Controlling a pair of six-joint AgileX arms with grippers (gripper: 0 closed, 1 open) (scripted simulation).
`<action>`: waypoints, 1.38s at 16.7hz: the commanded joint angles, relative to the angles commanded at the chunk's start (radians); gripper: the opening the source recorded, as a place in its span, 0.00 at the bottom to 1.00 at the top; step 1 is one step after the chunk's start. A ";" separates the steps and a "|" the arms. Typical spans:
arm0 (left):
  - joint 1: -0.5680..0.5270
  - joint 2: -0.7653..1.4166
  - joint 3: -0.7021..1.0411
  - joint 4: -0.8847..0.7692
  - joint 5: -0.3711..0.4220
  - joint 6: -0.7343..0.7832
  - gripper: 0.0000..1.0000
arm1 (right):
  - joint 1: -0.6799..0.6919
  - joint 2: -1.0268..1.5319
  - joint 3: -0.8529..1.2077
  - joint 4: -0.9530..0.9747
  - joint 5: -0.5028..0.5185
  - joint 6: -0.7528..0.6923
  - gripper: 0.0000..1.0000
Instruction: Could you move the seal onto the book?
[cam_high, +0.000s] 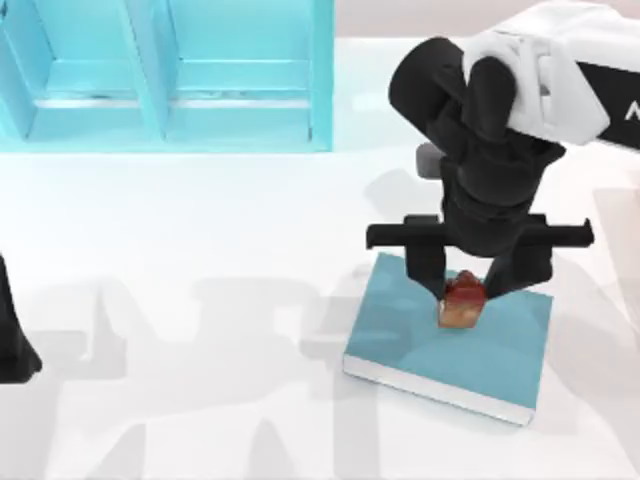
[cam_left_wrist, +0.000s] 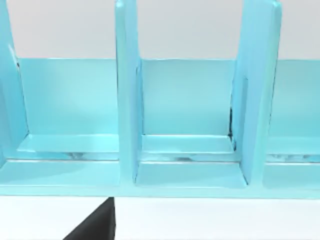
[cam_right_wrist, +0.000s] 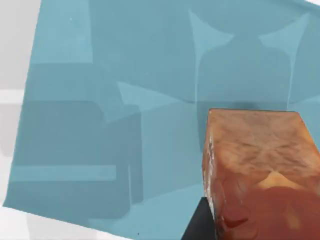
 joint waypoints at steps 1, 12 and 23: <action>0.000 0.000 0.000 0.000 0.000 0.000 1.00 | 0.000 0.000 0.000 0.000 0.000 0.000 0.68; 0.000 0.000 0.000 0.000 0.000 0.000 1.00 | 0.000 0.000 0.000 0.000 0.000 0.000 1.00; 0.000 0.000 0.000 0.000 0.000 0.000 1.00 | -0.001 -0.010 0.083 -0.097 0.000 0.000 1.00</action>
